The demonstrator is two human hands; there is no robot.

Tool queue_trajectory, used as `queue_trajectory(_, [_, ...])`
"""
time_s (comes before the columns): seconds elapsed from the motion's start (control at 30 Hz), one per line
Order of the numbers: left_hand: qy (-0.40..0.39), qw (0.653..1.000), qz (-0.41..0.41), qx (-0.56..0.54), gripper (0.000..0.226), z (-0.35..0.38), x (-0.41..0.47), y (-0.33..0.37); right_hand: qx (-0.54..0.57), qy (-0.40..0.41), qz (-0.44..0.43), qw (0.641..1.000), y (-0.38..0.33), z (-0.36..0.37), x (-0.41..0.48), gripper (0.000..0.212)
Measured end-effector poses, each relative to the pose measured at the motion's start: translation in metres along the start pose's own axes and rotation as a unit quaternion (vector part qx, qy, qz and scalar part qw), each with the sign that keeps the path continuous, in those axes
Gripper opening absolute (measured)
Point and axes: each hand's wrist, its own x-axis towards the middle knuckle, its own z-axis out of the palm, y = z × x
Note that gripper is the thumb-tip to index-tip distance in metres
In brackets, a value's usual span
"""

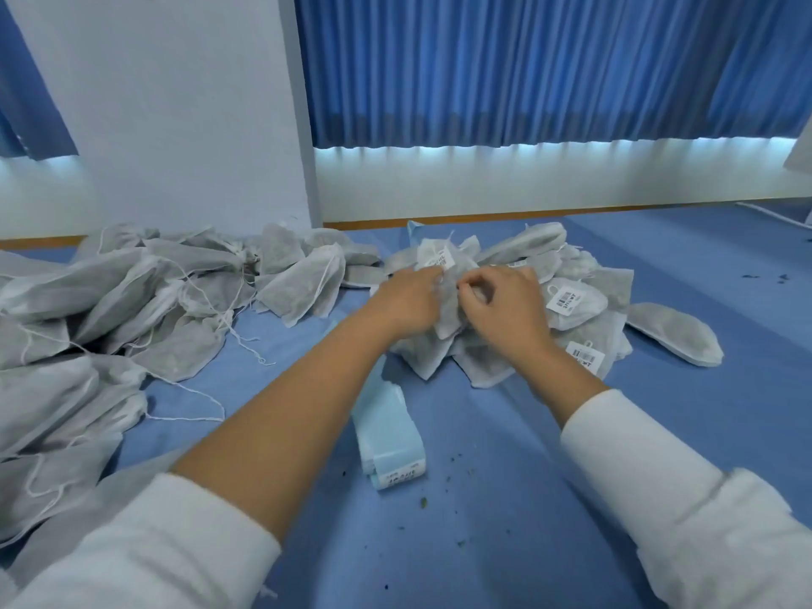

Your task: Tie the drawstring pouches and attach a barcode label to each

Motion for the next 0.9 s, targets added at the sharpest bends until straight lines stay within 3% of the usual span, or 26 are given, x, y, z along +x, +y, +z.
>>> queue_trajectory(0.1, [-0.116,0.991,-0.005,0.068,0.047,0.009,0.028,-0.009,-0.175,-0.032,-0.029,0.984,0.018,0.013,0.016,0.022])
queue_trajectory(0.2, [-0.145,0.985,-0.001,0.089,0.051,0.021,0.05,-0.016,-0.23,-0.029,-0.03,0.972,0.036,0.024,0.024,0.028])
queue_trajectory(0.53, [-0.145,0.988,0.041,0.026,0.053,0.053,0.092,0.002,-0.246,0.022,0.019,0.969,0.092,0.008,0.044,0.028])
queue_trajectory(0.77, [-0.115,0.992,0.048,-0.003,0.052,0.061,0.092,0.014,-0.262,-0.008,0.039,0.964,0.102,0.006,0.052,0.03])
queue_trajectory(0.9, [-0.083,0.995,0.047,-0.016,0.048,0.05,0.076,0.007,-0.163,-0.053,0.03,0.985,0.101,-0.002,0.046,0.036])
